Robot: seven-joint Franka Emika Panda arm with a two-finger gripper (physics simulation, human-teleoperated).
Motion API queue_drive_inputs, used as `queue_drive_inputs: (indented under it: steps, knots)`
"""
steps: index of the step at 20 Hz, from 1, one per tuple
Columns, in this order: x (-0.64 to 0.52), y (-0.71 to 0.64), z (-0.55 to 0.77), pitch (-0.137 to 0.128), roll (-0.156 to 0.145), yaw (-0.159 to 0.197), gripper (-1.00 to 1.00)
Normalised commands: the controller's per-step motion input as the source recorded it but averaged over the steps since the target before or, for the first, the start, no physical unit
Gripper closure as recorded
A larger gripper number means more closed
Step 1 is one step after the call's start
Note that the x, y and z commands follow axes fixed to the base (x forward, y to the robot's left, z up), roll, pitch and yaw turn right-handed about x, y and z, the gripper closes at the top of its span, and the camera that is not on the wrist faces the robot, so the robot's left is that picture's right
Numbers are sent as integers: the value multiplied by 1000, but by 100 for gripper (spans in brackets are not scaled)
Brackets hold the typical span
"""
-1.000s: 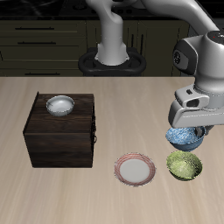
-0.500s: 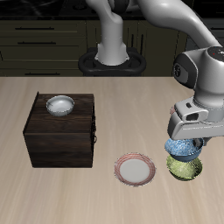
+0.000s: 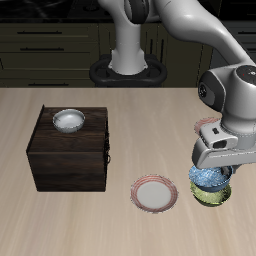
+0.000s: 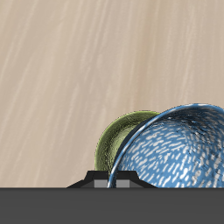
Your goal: Stack the blue bowl on the green bowl
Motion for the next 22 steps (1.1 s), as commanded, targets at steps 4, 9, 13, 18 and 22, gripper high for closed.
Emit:
queue_drive_inputs:
  steps: [4, 9, 13, 18, 22]
  knots:
    - [57, -43, -254, 33, -8, 28, 100]
    - [-40, -7, -243, 39, 2, 28, 100]
    - [-45, 40, -198, 50, -13, 34, 100]
    - [-34, -69, -66, 42, -7, -31, -100]
    - [-101, -27, 96, -18, 16, 2, -100]
